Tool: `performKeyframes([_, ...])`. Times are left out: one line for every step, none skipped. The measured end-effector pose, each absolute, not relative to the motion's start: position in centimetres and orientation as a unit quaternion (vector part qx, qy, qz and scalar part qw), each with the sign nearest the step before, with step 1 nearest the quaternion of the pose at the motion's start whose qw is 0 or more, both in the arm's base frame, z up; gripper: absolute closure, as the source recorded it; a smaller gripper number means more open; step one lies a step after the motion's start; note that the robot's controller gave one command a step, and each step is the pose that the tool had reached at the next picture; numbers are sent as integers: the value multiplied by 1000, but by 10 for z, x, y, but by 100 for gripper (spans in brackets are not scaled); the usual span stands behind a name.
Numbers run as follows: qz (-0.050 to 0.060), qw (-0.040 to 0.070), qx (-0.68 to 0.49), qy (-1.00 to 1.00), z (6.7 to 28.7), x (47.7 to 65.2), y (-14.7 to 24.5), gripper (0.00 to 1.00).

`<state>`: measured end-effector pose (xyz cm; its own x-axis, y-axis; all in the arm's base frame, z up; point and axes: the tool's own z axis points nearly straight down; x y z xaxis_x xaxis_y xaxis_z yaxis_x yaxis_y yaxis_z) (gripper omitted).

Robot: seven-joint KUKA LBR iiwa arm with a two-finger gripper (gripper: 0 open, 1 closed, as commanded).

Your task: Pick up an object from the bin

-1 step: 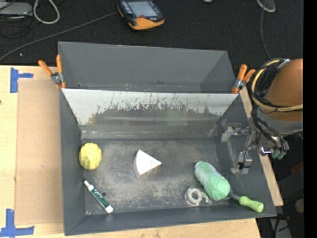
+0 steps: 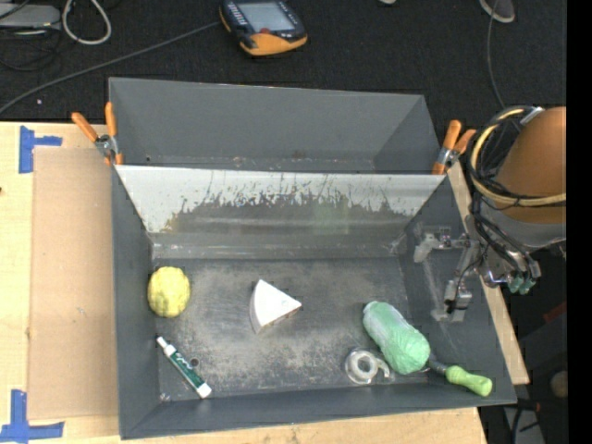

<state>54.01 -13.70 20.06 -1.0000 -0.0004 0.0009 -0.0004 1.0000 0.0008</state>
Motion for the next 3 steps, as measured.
performKeyframes([1, -3, 48, -999, 168, 517, -134, 0])
performKeyframes([-1, 0, 29, -1000, 119, 511, -132, 0])
performKeyframes([-1, 2, 63, -998, 101, 499, -119, 0])
